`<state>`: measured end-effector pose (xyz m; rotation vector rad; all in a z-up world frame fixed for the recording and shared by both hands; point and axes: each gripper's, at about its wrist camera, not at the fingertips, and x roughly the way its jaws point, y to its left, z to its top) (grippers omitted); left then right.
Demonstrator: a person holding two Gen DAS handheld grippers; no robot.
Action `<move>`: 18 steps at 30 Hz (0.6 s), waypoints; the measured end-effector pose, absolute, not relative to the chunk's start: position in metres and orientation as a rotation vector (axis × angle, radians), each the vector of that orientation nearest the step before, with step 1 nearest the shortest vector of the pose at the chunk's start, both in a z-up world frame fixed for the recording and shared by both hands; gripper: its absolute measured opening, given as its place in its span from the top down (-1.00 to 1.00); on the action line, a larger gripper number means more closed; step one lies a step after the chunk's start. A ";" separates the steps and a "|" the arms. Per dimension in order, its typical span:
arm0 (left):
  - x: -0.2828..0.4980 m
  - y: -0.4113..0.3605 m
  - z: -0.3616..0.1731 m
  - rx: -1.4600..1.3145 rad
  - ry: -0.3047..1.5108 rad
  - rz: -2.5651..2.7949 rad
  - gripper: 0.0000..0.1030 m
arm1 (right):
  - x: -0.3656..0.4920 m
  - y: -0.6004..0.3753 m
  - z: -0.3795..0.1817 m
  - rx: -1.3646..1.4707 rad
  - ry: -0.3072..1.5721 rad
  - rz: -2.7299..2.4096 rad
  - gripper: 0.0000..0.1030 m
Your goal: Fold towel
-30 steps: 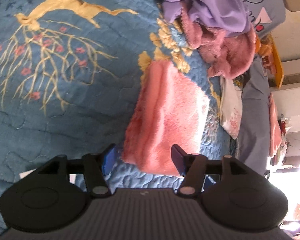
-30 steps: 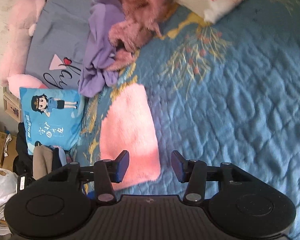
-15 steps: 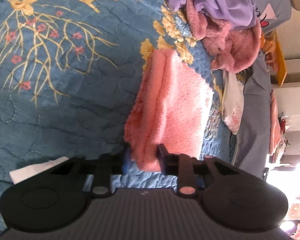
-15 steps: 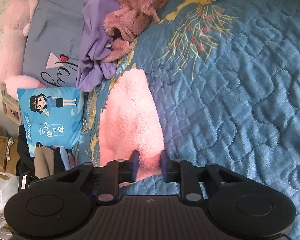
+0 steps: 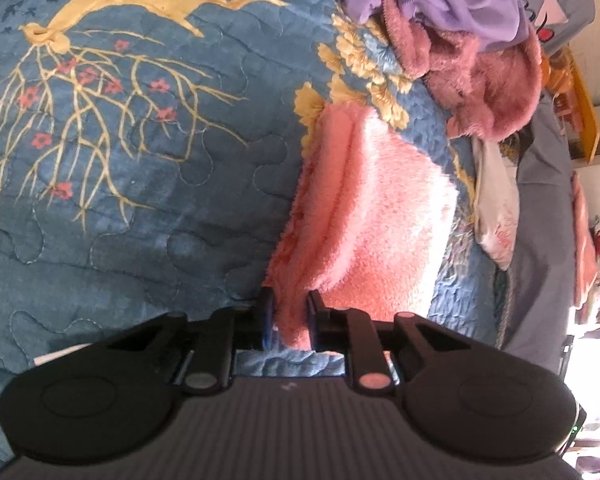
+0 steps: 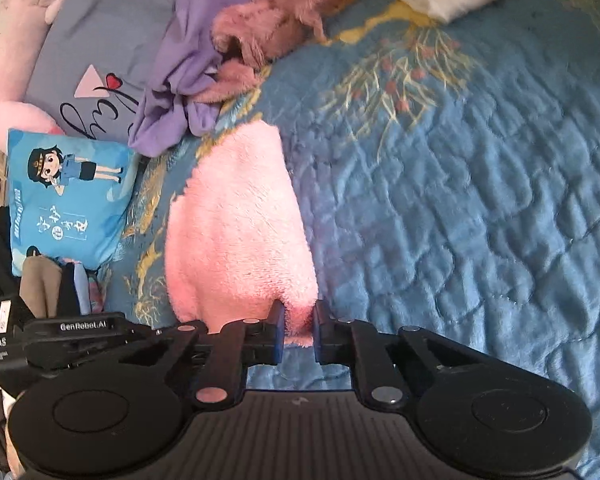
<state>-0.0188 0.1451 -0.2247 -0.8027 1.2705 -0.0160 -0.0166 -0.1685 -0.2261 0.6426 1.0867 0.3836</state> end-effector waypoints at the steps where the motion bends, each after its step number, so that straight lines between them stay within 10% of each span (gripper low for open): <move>1: -0.018 0.144 -0.225 -0.796 1.272 -0.013 0.64 | -0.017 -0.168 -0.225 0.636 1.086 0.388 0.69; 9: -0.024 0.151 -0.213 -0.779 1.232 -0.001 0.42 | -0.017 -0.189 -0.200 0.684 0.959 0.434 0.01; 18: -0.026 0.162 -0.189 -0.788 1.148 -0.025 0.20 | 0.031 -0.175 -0.203 0.619 0.977 0.504 -0.16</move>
